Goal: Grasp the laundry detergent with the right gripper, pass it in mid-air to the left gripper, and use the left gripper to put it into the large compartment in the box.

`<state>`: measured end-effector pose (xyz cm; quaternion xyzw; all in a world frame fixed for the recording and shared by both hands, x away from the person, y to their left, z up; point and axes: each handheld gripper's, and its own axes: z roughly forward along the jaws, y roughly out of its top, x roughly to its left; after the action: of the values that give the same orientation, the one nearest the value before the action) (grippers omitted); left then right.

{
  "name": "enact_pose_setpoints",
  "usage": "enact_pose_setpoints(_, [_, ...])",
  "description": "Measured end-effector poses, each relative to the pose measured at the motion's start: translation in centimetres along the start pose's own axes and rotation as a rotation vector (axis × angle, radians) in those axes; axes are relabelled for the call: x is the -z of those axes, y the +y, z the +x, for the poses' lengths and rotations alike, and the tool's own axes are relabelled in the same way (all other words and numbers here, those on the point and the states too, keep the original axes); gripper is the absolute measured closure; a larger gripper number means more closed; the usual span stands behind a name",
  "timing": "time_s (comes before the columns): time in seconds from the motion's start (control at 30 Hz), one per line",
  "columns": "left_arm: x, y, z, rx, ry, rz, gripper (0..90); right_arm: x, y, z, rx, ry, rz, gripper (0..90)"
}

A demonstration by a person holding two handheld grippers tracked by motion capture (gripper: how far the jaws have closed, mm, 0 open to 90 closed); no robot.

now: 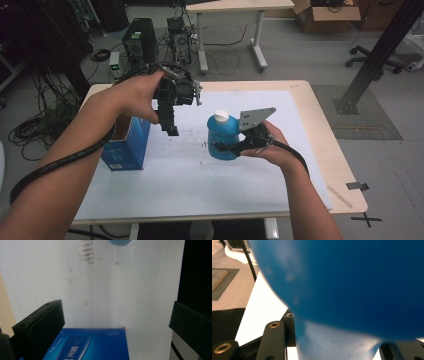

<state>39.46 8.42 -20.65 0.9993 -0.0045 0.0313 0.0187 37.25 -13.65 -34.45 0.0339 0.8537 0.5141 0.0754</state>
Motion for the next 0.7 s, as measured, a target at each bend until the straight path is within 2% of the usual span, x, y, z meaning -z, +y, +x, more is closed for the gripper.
enact_pose_setpoints(0.23, [0.0,0.6,-0.5,-0.018,-0.012,0.004,0.2,-1.8,-0.3,0.1,-0.004,0.033,-0.01,45.9])
enact_pose_setpoints(0.37, [-0.1,0.9,-0.8,-0.031,-0.015,0.008,0.1,-2.6,-0.4,0.0,0.002,0.031,-0.007,45.9])
enact_pose_setpoints(0.7, [-0.3,1.7,-1.3,-0.057,-0.02,0.01,0.2,-4.3,-0.3,0.2,0.004,0.061,-0.034,45.8])
